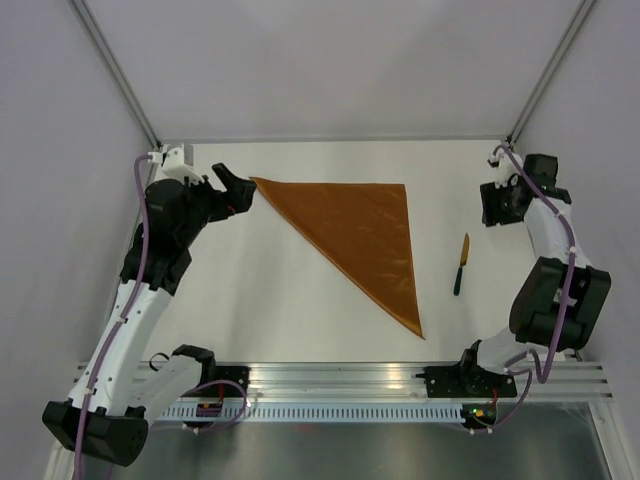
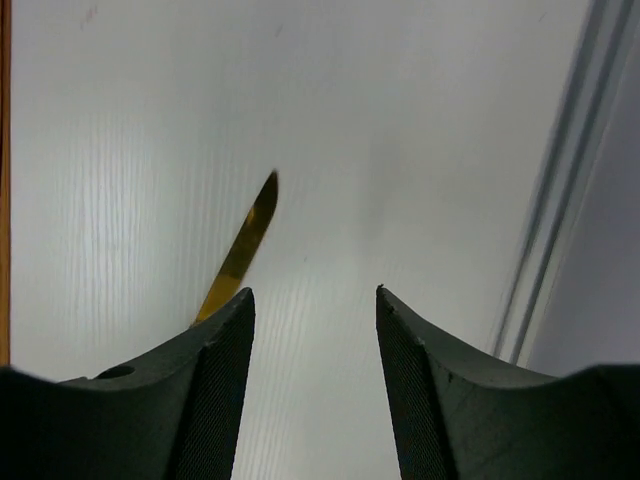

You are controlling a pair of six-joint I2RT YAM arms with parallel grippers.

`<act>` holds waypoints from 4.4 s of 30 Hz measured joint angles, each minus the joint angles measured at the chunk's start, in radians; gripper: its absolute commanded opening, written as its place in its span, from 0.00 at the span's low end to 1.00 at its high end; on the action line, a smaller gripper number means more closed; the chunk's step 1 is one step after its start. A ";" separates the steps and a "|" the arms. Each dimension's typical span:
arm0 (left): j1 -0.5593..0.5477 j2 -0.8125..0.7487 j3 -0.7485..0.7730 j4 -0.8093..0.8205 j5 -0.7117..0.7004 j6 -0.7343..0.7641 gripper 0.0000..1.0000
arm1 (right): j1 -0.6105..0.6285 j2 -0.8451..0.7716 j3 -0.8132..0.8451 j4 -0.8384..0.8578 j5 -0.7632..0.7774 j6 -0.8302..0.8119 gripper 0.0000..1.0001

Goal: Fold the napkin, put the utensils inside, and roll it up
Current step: Pick up the knife at the center of the board.

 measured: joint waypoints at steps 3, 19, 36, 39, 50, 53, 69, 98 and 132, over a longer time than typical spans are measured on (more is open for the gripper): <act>0.000 -0.028 -0.072 0.056 0.030 -0.027 1.00 | -0.043 -0.083 -0.134 -0.064 -0.038 -0.066 0.63; 0.000 0.032 -0.172 0.203 0.111 -0.058 1.00 | -0.011 -0.133 -0.301 -0.142 -0.079 0.059 0.59; 0.000 0.092 -0.162 0.213 0.130 -0.058 1.00 | 0.080 0.055 -0.284 -0.108 0.072 0.230 0.57; 0.000 0.092 -0.156 0.213 0.130 -0.058 1.00 | 0.089 0.077 -0.269 -0.116 0.080 0.247 0.56; 0.000 0.111 -0.125 0.212 0.130 -0.057 1.00 | 0.098 0.134 -0.234 -0.117 0.122 0.255 0.40; 0.000 0.120 -0.113 0.214 0.130 -0.057 1.00 | 0.099 0.137 -0.232 -0.118 0.128 0.248 0.34; 0.000 0.156 -0.048 0.196 0.125 -0.055 1.00 | 0.097 0.142 -0.224 -0.110 0.138 0.124 0.05; 0.000 0.130 -0.031 0.138 -0.005 -0.047 1.00 | 0.095 0.148 -0.212 -0.069 0.118 0.002 0.07; 0.000 0.131 -0.044 0.221 0.029 -0.045 1.00 | 0.091 0.150 -0.212 -0.079 0.117 -0.028 0.22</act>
